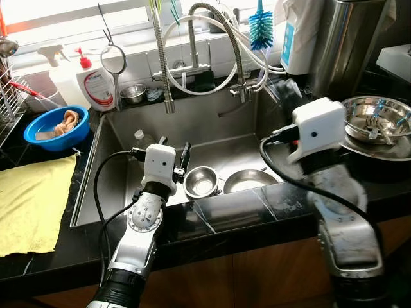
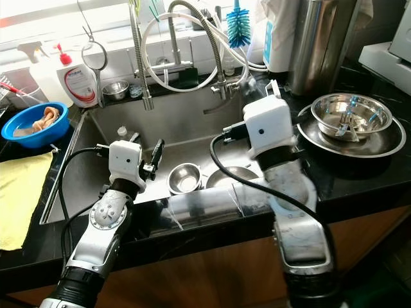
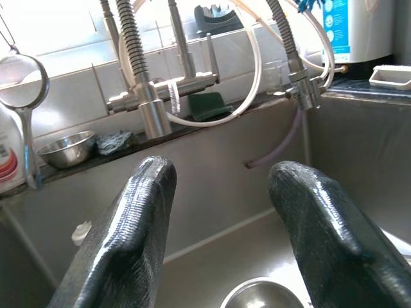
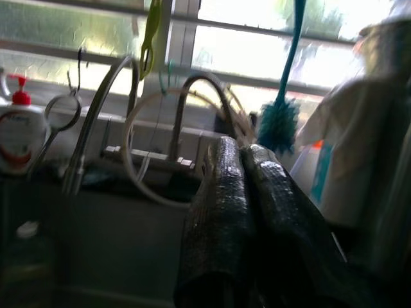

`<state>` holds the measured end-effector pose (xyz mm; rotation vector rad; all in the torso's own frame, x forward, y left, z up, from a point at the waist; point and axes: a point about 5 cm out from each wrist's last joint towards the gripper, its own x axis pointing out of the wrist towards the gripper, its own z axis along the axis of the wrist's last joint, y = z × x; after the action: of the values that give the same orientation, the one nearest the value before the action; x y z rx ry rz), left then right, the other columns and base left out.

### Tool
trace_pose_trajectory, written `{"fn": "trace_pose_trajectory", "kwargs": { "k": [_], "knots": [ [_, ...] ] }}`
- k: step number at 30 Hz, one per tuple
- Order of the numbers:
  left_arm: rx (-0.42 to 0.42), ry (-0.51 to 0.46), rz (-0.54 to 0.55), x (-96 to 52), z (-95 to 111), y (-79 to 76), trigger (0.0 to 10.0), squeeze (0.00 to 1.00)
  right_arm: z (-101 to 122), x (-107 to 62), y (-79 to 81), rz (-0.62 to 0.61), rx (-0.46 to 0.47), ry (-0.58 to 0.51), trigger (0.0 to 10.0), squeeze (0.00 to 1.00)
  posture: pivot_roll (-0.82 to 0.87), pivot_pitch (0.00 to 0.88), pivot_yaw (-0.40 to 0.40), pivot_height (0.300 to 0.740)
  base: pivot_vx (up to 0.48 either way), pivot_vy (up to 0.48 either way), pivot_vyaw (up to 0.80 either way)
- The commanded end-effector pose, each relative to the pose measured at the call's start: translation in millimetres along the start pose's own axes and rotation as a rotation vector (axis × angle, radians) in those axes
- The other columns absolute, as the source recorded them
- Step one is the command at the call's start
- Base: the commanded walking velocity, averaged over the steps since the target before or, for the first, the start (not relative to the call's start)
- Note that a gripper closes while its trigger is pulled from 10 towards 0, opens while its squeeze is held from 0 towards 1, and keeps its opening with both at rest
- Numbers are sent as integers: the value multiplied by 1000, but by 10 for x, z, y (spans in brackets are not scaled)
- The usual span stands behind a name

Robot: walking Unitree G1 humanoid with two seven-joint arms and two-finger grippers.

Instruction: Kitchen organization

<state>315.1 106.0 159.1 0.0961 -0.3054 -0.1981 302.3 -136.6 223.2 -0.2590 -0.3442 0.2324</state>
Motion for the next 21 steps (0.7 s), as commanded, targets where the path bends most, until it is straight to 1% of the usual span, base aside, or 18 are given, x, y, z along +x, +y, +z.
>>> {"fn": "trace_pose_trajectory", "kwargs": {
  "k": [1,3,5,6,8,10,11,13,14,21],
  "knots": [
    [19,6,10,11,-2,34,10000,0,-42,5,-24,-1,31,12,10000,0,-230,0,123,740,0,0,0],
    [21,7,13,9,-4,47,10000,0,-73,33,-35,-3,72,20,10000,0,-230,0,122,740,0,0,0],
    [23,9,14,8,-7,51,10000,0,-95,49,-49,-8,79,27,10000,0,-230,0,122,740,0,0,0],
    [24,12,14,6,-11,53,10000,0,-213,79,-91,-36,75,86,10000,0,-227,0,123,740,0,0,0],
    [25,15,8,4,-14,38,10000,0,-300,92,-106,-46,87,122,10000,0,-225,0,123,740,0,0,0],
    [25,15,6,5,-14,35,10000,0,-350,101,-99,-44,87,142,10000,0,-222,0,124,740,0,0,0],
    [25,15,6,5,-13,40,10000,0,-381,117,-72,-28,112,150,10000,0,-224,0,126,740,0,0,0],
    [26,15,6,7,-13,43,10000,0,-416,125,-53,-25,121,164,10000,0,-224,0,126,740,0,0,0],
    [26,15,6,7,-11,43,10000,0,-466,130,-33,-26,130,187,10000,0,-221,0,127,740,0,0,0],
    [27,13,6,9,-5,40,10000,0,-584,141,6,-27,163,237,10000,0,-217,0,125,740,0,0,0]
  ]
}}
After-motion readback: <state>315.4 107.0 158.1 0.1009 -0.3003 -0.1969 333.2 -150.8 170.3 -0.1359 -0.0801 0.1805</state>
